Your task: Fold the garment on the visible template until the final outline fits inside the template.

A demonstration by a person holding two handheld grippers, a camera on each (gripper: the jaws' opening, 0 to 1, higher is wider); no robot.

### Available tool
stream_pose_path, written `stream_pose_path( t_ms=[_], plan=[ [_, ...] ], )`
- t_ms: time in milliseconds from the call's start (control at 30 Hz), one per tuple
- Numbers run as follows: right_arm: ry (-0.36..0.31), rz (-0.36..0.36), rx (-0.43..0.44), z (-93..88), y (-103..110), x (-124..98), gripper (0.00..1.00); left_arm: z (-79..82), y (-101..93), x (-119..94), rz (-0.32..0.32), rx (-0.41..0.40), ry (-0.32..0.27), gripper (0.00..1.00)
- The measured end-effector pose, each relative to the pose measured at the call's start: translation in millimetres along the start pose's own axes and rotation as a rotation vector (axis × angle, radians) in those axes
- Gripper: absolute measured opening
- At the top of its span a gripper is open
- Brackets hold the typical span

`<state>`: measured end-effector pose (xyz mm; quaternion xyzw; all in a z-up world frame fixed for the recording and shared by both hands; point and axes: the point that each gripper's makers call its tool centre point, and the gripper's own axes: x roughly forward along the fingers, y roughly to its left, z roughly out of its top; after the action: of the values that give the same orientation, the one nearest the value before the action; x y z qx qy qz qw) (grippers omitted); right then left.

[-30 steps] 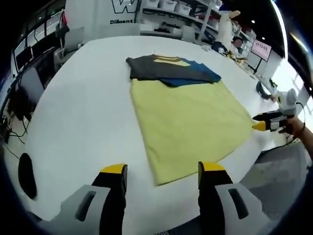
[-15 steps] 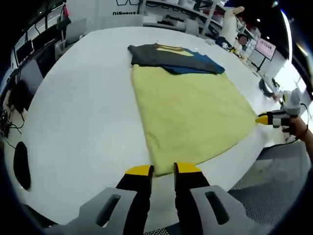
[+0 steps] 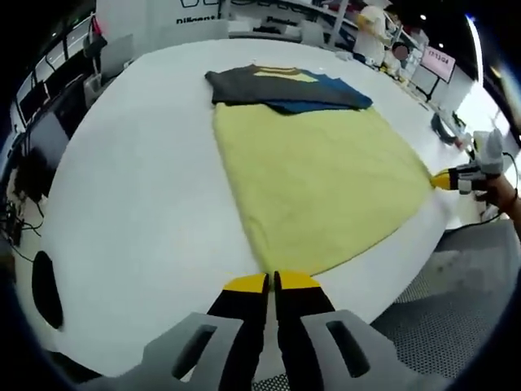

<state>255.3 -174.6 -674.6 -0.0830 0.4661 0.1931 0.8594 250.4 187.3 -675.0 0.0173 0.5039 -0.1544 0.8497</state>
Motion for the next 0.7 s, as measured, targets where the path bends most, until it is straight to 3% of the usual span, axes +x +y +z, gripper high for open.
stream_pose_path(
  t_ms=[233, 700],
  plan=[
    [0.042, 0.019, -0.089, -6.3, 12, -5, 0.00, -8.6, 0.8, -10, 0.007, 0.026, 0.045, 0.04],
    [0.096, 0.087, -0.099, -23.2, 31, -19, 0.00, -39.3, 1.2, -23, 0.014, 0.050, 0.145, 0.04]
  ],
)
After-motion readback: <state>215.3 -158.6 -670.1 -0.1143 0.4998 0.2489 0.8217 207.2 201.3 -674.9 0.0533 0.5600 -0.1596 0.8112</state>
